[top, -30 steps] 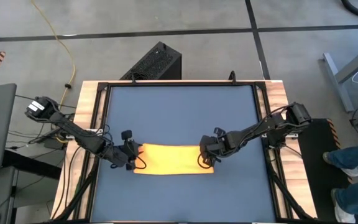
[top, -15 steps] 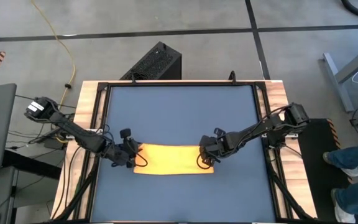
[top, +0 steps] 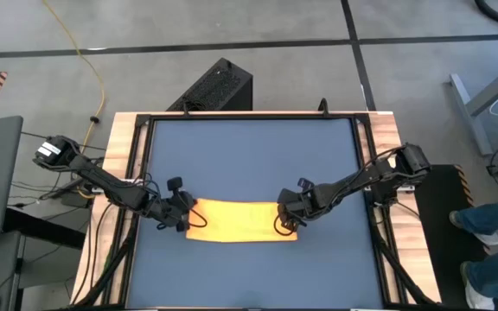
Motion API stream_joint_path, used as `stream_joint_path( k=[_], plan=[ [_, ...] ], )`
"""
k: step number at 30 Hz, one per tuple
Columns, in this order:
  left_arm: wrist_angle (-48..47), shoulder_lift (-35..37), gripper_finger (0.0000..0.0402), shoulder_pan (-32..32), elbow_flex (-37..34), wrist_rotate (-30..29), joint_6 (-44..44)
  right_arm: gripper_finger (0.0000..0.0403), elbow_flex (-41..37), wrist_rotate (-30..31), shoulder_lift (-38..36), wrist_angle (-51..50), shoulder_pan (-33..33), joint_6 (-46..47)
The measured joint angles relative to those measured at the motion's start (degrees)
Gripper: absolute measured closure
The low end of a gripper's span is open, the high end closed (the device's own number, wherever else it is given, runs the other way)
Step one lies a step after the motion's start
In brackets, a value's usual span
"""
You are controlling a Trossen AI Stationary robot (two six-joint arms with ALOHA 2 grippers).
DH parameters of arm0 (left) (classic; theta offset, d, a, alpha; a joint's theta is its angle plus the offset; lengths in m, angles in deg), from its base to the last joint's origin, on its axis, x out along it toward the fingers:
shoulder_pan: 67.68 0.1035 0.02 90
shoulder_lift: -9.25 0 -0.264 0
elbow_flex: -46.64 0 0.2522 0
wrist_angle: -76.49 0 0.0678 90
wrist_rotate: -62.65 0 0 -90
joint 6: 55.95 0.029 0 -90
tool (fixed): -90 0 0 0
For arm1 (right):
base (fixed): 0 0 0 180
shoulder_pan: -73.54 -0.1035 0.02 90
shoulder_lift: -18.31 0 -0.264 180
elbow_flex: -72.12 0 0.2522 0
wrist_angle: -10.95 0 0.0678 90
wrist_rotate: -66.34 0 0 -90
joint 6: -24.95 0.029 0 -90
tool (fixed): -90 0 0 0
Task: Roll towel into tight, uniform cylinder
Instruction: Roll the orange towel
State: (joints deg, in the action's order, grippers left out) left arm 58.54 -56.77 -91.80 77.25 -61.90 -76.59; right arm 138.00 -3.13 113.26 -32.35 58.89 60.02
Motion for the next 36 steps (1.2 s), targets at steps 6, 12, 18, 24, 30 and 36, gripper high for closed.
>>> stream_joint_path(
  k=[6,12,18,24,30,36],
  plan=[
    [1.9,0.02,0.0401,-0.02,-0.02,-1.81,0.12,0.0389,0.0,-0.02,-0.16,-0.46,-0.34,-0.44],
    [2.48,0.02,0.0401,-0.04,-0.02,-1.79,0.0,0.0391,-0.02,0.37,-1.64,-1.61,-2.08,0.22],
    [5.12,0.07,0.0401,-0.04,-0.02,-0.61,0.04,0.0391,-0.02,2.45,-4.56,-6.59,-4.81,5.55],
    [5.08,0.07,0.0401,-0.04,-0.02,0.38,-0.9,0.0391,-0.02,4.96,-4.94,-7.79,-6.27,8.42],
    [4.77,0.07,0.0401,-0.04,-0.02,3.01,-2.6,0.0391,-0.02,5.11,-4.68,-6.66,-4.92,8.14],
    [3.09,0.07,0.0401,-0.06,-0.02,5.06,-5.15,0.0391,-0.02,5.09,-4.66,-6.03,-3.5,7.93]
  ],
)
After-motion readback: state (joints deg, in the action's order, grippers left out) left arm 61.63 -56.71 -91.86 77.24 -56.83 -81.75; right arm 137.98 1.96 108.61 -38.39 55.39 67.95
